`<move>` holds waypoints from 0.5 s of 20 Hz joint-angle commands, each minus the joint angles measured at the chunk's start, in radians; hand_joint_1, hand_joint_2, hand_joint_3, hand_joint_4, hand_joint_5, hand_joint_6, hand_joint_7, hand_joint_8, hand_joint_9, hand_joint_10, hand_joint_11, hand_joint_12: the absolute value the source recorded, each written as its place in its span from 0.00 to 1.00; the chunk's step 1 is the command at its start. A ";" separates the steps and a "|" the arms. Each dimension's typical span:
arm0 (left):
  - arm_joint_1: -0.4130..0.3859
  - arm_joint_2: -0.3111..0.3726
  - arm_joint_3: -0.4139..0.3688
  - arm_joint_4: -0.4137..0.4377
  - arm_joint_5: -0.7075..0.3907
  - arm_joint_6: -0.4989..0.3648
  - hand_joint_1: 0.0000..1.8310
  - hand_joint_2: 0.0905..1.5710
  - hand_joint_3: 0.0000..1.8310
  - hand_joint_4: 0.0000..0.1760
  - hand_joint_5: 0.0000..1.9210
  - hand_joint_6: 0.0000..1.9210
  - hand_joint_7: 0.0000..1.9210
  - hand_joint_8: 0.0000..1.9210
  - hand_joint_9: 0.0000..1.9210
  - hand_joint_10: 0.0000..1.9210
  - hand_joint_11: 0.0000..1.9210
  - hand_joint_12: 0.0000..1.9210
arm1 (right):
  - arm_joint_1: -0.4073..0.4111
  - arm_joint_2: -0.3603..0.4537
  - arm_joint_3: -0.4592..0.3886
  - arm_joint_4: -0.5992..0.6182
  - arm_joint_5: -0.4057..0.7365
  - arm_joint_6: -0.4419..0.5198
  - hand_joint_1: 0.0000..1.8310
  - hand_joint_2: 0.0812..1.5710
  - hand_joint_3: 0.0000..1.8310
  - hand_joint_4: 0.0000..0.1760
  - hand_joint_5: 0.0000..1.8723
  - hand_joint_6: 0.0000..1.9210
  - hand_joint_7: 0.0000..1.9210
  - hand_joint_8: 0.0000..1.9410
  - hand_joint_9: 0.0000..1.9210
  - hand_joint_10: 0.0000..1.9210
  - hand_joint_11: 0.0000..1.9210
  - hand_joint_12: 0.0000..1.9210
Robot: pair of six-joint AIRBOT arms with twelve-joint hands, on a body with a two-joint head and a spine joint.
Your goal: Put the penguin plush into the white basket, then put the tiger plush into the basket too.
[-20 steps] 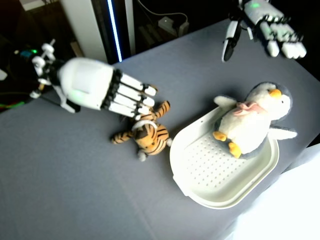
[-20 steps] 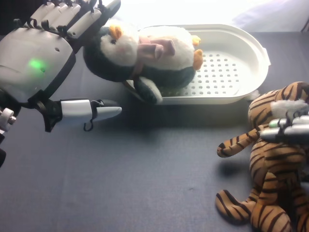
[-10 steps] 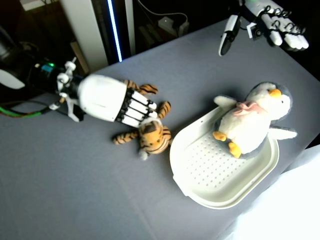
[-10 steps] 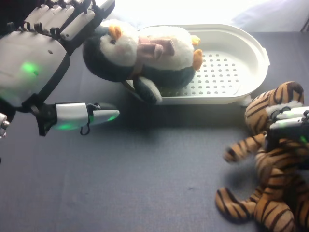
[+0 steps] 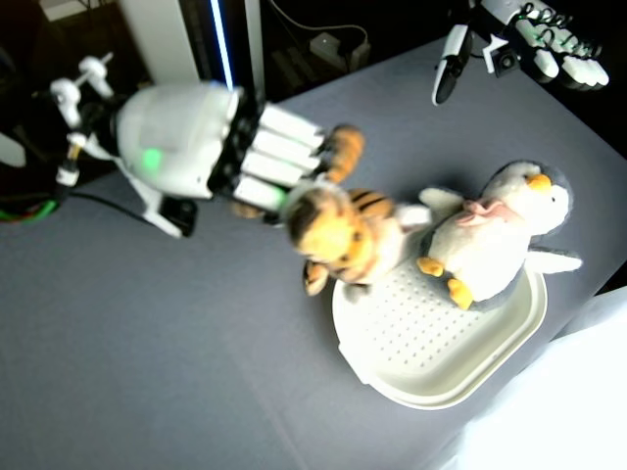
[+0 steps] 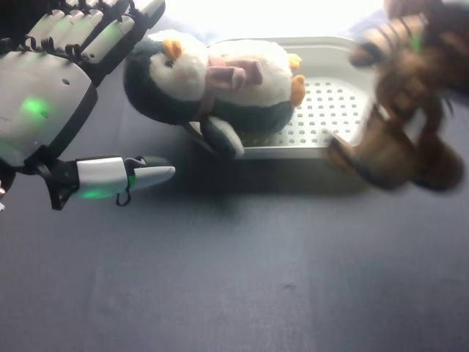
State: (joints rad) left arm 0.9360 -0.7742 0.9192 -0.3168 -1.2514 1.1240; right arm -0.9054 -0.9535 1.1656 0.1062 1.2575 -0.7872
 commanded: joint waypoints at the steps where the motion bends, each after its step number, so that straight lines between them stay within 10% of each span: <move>1: -0.008 0.003 -0.008 0.035 -0.129 -0.005 0.44 0.44 0.00 0.99 0.00 0.00 0.00 0.00 0.00 0.00 0.00 0.00 | 0.047 -0.027 0.027 0.003 0.000 0.000 0.73 0.77 0.00 0.00 0.45 0.56 0.33 0.79 0.37 0.80 0.35 0.84; 4: -0.006 0.004 -0.008 0.044 -0.128 -0.014 0.42 0.43 0.00 1.00 0.00 0.00 0.00 0.00 0.00 0.00 0.00 0.00 | 0.164 -0.118 0.146 -0.002 -0.203 0.000 0.72 0.75 0.00 0.00 0.48 0.61 0.37 0.69 0.36 0.73 0.25 0.78; 5: -0.006 0.004 -0.009 0.047 -0.131 -0.015 0.40 0.43 0.00 1.00 0.00 0.00 0.00 0.00 0.00 0.00 0.00 0.00 | 0.174 -0.124 0.160 -0.003 -0.230 -0.001 0.63 0.76 0.00 0.00 0.43 0.66 0.32 0.36 0.31 0.46 0.23 0.65; 6: -0.004 0.004 -0.011 0.052 -0.139 -0.019 0.40 0.44 0.00 1.00 0.00 0.00 0.00 0.00 0.00 0.00 0.00 0.00 | 0.175 -0.122 0.164 -0.003 -0.248 -0.006 0.61 0.72 0.00 0.00 0.29 0.08 0.27 0.05 0.25 0.11 0.14 0.45; 10: 0.021 0.017 -0.024 0.054 -0.179 -0.044 0.45 0.43 0.00 1.00 0.00 0.00 0.00 0.00 0.00 0.00 0.00 0.00 | 0.156 -0.094 0.116 0.007 -0.192 -0.006 0.41 0.78 0.00 0.23 0.12 0.00 0.11 0.00 0.09 0.00 0.00 0.29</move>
State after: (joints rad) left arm 0.9695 -0.7635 0.8963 -0.2771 -1.3014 1.0744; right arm -0.7654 -1.0386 1.2690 0.1131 0.9241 -0.7940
